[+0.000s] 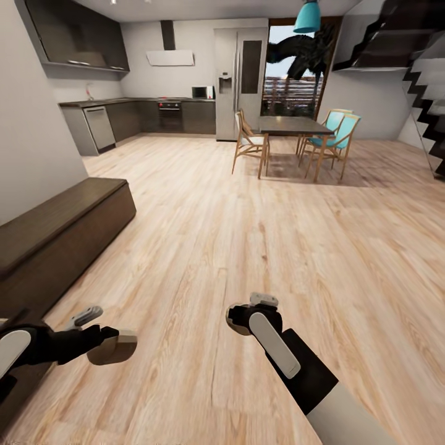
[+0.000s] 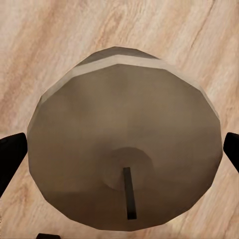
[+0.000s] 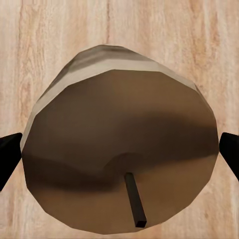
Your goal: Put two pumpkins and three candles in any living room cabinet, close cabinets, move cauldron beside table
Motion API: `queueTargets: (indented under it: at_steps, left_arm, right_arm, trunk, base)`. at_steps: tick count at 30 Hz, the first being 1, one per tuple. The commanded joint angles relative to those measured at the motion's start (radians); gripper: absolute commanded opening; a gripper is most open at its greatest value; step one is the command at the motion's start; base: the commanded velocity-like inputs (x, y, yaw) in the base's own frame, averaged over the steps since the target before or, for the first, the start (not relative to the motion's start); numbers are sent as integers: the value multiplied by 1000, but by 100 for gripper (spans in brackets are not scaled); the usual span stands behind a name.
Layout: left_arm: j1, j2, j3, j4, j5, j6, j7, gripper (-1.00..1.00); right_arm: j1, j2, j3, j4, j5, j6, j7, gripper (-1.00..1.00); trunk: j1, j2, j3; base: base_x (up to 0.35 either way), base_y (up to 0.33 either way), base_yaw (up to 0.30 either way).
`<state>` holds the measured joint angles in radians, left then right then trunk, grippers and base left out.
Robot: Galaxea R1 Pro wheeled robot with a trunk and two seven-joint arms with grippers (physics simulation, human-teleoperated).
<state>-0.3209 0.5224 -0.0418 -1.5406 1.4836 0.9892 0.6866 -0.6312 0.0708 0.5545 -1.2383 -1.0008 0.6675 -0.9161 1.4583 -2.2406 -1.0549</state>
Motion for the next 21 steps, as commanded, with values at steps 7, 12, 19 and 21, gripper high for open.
queueTargets:
  at_steps: [7,12,19,21]
  left_arm:
    - [-1,1,-3,0,9,0,16,-100]
    - [-1,1,-3,0,9,0,17,-100]
    - [-1,1,-4,0,9,0,19,-100]
    - [-1,0,-3,0,9,0,19,-100]
  right_arm:
    - [-1,0,1,-1,-7,3,-9,-100]
    - [-1,1,3,-1,-6,4,-9,-100]
    - [-1,1,5,-1,-6,4,-9,-100]
    - [-1,1,5,-1,-6,4,-9,-100]
  trunk:
    - [0,0,-1]
    - [0,0,-1]
    - [0,0,-1]
    - [0,0,-1]
  base:
    - [92,0,269]
    - [305,-3,285]
    - [272,-86,286]
    - [236,-123,286]
